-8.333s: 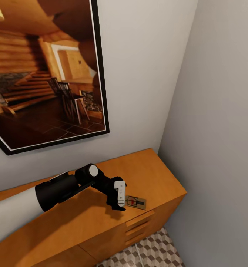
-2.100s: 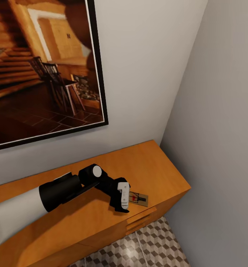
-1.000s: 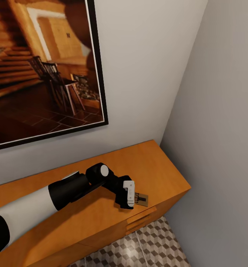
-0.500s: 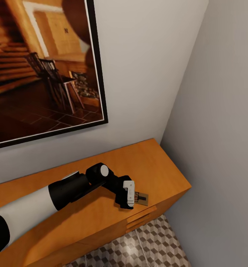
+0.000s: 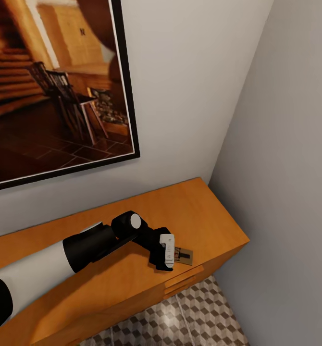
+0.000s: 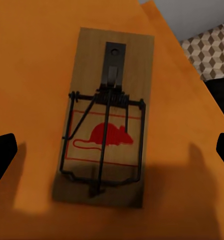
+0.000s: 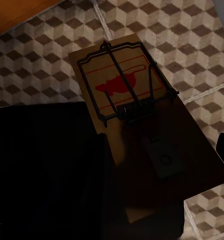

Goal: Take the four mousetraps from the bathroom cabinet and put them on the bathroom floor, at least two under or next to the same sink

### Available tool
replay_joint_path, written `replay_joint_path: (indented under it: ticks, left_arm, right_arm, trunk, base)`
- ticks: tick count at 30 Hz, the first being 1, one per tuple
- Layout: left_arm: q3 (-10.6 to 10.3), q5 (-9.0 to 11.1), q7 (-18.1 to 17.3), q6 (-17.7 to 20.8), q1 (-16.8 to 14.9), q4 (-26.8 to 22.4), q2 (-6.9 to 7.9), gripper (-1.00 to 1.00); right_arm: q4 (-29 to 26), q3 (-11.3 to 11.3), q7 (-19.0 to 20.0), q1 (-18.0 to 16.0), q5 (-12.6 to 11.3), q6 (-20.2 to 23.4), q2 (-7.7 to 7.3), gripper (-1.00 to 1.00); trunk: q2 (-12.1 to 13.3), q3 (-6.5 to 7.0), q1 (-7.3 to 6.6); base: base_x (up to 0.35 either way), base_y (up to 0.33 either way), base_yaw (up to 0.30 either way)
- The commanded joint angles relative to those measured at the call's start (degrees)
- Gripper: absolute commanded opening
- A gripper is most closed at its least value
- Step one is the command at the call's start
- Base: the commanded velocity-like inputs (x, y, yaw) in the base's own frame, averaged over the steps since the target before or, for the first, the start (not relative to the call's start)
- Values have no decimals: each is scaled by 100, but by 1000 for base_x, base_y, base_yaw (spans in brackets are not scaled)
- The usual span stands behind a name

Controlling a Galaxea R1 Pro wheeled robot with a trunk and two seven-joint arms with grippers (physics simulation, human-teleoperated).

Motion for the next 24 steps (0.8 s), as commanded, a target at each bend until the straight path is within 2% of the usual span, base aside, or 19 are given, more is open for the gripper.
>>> replay_joint_path:
  ticks: [1, 24]
  left_arm:
    - [-6, -21, -19, 31, -6, -8, 2, 100]
    - [-11, -21, -19, 38, -6, 13, 2, 100]
  right_arm:
    - [10, 10, 42, -5, -62, -24, 1, -100]
    - [10, 6, 42, -5, -62, -24, -4, -100]
  trunk:
    - [-10, -16, 3]
    - [-10, -169, 3]
  base:
    - [0, 0, 0]
    - [0, 0, 0]
